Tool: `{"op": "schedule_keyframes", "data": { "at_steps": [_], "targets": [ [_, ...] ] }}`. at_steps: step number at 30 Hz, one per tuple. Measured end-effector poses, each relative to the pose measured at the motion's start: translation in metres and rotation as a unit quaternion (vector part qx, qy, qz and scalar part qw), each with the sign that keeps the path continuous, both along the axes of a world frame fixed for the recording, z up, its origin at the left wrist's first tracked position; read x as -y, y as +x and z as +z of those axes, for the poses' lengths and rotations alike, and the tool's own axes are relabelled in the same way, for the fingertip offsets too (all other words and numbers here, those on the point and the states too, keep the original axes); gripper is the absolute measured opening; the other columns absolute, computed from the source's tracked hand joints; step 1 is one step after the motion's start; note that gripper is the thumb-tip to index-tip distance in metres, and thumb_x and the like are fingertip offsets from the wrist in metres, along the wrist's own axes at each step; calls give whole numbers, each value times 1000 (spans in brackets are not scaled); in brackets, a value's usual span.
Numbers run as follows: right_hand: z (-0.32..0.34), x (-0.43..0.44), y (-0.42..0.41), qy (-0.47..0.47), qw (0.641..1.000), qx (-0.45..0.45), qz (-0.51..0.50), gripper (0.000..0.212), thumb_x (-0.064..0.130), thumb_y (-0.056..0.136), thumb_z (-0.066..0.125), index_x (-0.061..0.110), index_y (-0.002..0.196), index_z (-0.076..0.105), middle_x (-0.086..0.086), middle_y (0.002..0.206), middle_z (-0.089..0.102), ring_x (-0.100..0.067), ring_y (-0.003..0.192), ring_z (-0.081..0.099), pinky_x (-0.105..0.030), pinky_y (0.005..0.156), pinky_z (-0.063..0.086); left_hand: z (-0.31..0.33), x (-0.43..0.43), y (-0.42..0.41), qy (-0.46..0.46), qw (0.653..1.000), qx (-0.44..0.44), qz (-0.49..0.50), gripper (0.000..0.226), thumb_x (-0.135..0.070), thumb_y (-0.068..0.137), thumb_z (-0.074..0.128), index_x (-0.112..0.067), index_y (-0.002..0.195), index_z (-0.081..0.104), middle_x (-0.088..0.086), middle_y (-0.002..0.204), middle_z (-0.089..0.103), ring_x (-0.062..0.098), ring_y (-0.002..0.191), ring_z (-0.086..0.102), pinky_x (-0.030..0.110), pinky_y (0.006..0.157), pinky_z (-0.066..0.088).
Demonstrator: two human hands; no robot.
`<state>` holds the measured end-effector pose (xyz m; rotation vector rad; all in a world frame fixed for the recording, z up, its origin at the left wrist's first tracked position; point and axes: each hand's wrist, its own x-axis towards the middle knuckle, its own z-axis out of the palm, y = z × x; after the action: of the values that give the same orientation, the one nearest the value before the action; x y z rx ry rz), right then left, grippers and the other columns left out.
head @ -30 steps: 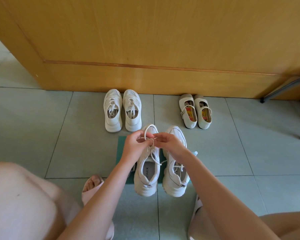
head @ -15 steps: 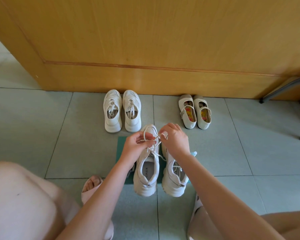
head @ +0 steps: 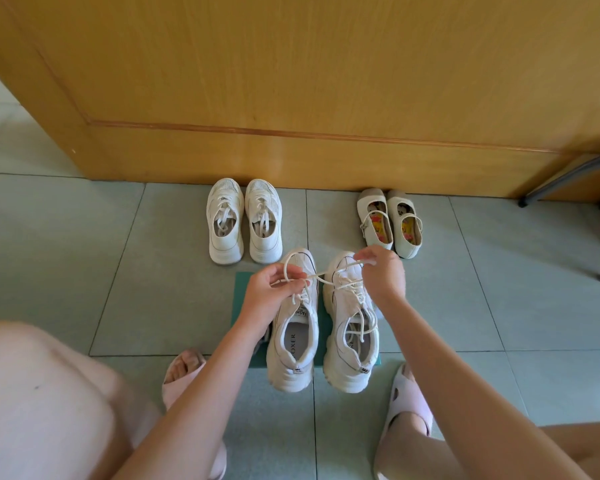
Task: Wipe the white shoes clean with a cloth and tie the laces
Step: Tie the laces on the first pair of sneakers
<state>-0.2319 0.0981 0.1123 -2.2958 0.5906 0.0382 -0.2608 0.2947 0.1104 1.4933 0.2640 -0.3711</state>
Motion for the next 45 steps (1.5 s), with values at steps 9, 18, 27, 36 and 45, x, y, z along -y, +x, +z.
{"op": "schedule_keyframes", "data": {
  "at_steps": [9, 18, 27, 36, 45],
  "targets": [
    [14, -37, -15, 141, 953, -22, 268, 13, 24, 90, 60, 15, 97, 68, -1, 84, 68, -14, 73, 60, -14, 67, 46, 4, 0, 0, 7, 1000, 13, 0, 20, -3, 76, 73, -5, 95, 67, 3, 85, 74, 10, 77, 70, 12, 66, 51],
    [1, -5, -24, -77, 958, -114, 251, 11, 28, 89, 61, 21, 88, 69, 3, 83, 66, -10, 64, 54, -25, 63, 44, -14, -18, -5, 37, 995, -35, 86, 24, -4, 82, 68, -1, 104, 61, 9, 80, 72, 11, 66, 71, 23, 64, 58],
    [3, -24, -36, -113, 938, -120, 304, 30, 47, 95, 44, 25, 110, 59, 3, 96, 66, -13, 84, 59, -24, 67, 41, -18, -20, -10, 293, 952, 47, 80, 41, -21, 82, 71, -9, 109, 43, 1, 81, 50, 11, 69, 50, 15, 55, 36],
    [3, -26, -39, -49, 948, -107, 295, 10, 29, 88, 62, 20, 91, 67, 10, 83, 61, -9, 78, 58, -16, 62, 39, -17, -22, -12, 302, 936, -20, -180, 22, -41, 85, 63, -20, 93, 59, -4, 85, 64, 11, 74, 60, 23, 64, 44],
    [-4, -28, -38, -185, 942, -74, 270, 11, 31, 89, 60, 25, 92, 68, 5, 90, 69, -13, 83, 58, -26, 97, 27, 0, -34, -6, 514, 826, 116, -200, 24, -39, 89, 56, -18, 88, 69, -5, 88, 43, 16, 97, 30, 33, 95, 23]
  ]
}}
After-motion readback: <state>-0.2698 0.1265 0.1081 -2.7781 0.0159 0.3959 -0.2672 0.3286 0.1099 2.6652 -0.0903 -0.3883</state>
